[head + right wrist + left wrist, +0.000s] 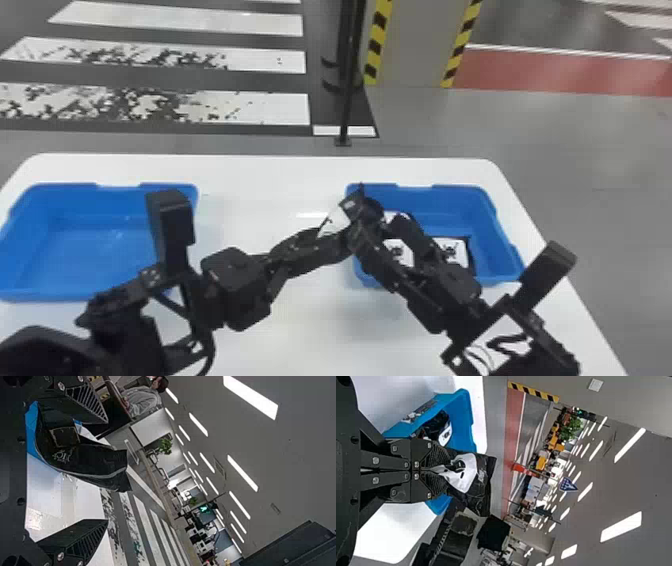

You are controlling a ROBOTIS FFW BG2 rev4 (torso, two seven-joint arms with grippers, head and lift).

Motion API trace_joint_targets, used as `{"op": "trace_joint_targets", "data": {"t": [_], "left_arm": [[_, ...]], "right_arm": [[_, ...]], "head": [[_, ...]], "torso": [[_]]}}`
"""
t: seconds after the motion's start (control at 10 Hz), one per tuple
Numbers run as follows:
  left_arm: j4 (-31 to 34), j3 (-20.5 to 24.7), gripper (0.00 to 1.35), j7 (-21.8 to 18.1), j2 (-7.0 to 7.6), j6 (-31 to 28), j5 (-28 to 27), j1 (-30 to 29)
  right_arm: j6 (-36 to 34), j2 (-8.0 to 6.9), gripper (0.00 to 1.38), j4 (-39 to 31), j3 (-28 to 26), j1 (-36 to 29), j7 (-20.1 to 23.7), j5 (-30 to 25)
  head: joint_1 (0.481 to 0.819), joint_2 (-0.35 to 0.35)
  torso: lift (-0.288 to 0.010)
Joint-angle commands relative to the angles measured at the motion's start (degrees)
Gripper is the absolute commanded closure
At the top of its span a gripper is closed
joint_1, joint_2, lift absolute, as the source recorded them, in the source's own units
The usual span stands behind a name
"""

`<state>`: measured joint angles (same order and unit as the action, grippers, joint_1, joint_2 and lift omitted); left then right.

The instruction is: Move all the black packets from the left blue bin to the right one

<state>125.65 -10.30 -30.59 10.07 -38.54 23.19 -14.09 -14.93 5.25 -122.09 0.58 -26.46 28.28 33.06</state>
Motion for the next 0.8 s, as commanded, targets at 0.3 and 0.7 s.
{"op": "trace_joint_targets", "data": {"t": [0.3,0.7], "left_arm": [[-0.42,-1.24,1.21,0.0,0.13,-1.26,1.26,0.03],[-0.7,-0.67,1.21,0.0,-0.05,-0.84,2.29,-0.11]], "right_arm": [[0.03,0.02,1.01,2.21,0.11,1.85,-0.6,1.56],[0.87,-0.16,1.28,2.21,0.22,1.71,-0.77,2.58]], "head": [[0.695,-0.154],[0.695,-0.159]], "torso": [[-0.14],[-0.14]]}}
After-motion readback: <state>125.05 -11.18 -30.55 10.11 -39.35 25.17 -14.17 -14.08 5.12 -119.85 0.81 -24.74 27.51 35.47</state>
